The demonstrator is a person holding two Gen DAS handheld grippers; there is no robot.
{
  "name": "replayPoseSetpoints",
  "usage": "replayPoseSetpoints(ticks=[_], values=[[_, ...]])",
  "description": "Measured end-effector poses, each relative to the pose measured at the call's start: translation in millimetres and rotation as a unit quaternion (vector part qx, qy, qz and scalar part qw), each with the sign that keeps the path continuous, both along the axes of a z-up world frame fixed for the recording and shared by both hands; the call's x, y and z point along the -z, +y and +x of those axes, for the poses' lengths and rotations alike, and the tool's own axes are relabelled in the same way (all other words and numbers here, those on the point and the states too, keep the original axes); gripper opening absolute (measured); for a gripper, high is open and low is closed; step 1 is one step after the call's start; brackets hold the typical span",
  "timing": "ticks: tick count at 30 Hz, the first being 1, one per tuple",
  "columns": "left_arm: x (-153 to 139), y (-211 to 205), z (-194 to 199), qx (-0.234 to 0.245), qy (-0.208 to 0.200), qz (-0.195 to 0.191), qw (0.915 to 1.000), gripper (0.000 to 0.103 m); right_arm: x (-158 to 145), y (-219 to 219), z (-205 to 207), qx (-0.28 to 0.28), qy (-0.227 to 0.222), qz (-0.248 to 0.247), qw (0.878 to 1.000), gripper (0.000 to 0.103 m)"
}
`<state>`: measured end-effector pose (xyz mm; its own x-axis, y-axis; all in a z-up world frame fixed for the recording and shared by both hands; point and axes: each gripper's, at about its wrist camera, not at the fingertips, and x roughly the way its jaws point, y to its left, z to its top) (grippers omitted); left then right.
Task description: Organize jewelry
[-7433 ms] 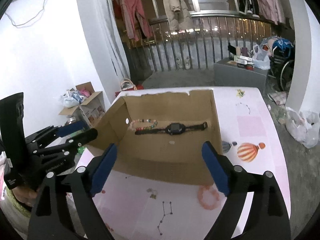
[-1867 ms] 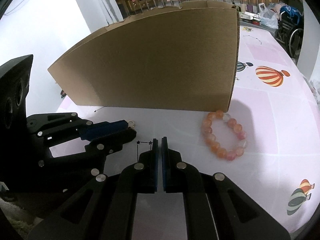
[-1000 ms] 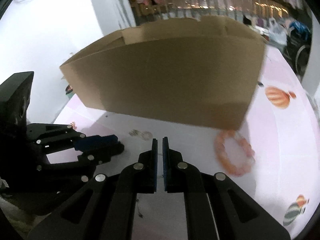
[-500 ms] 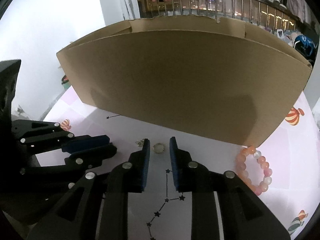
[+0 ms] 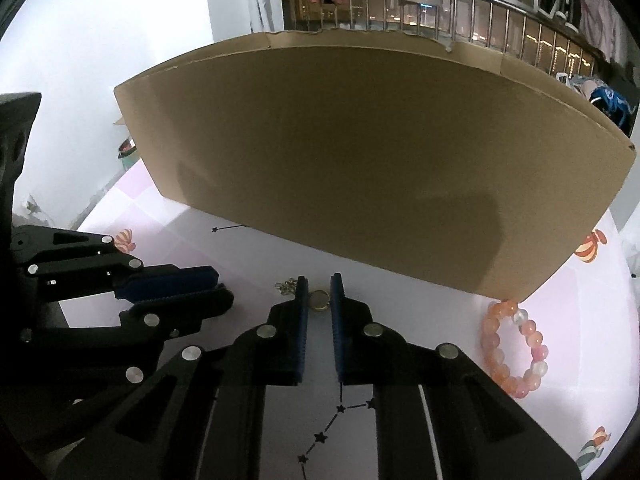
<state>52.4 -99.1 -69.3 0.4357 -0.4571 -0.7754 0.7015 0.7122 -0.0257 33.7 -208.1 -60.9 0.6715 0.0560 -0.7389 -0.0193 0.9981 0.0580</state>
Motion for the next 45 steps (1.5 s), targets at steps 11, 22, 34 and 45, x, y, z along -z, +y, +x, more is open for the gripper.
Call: replayPoseSetpoints(ticks=[11,22,34,45], values=[[0.3,0.9,-0.6,-0.001,-0.004,0.001,1.0,0.011,-7.4,-5.7,-6.6,0.004,0.001,0.019,1.0,0.002],[0.2,1.3,-0.2,0.0,-0.004,0.001,1.0,0.011,-8.5,-4.6,-6.9,0.017,0.014,0.014,1.0,0.021],[0.2,1.6,0.3,0.0,-0.004,0.0,1.0,0.011,0.4,12.7,1.6,0.013,0.013,-0.02,1.0,0.01],[-0.1,0.9,-0.6,0.0,-0.007,0.002,1.0,0.011,-5.0,5.9,-0.5,0.014,0.015,-0.01,1.0,0.002]])
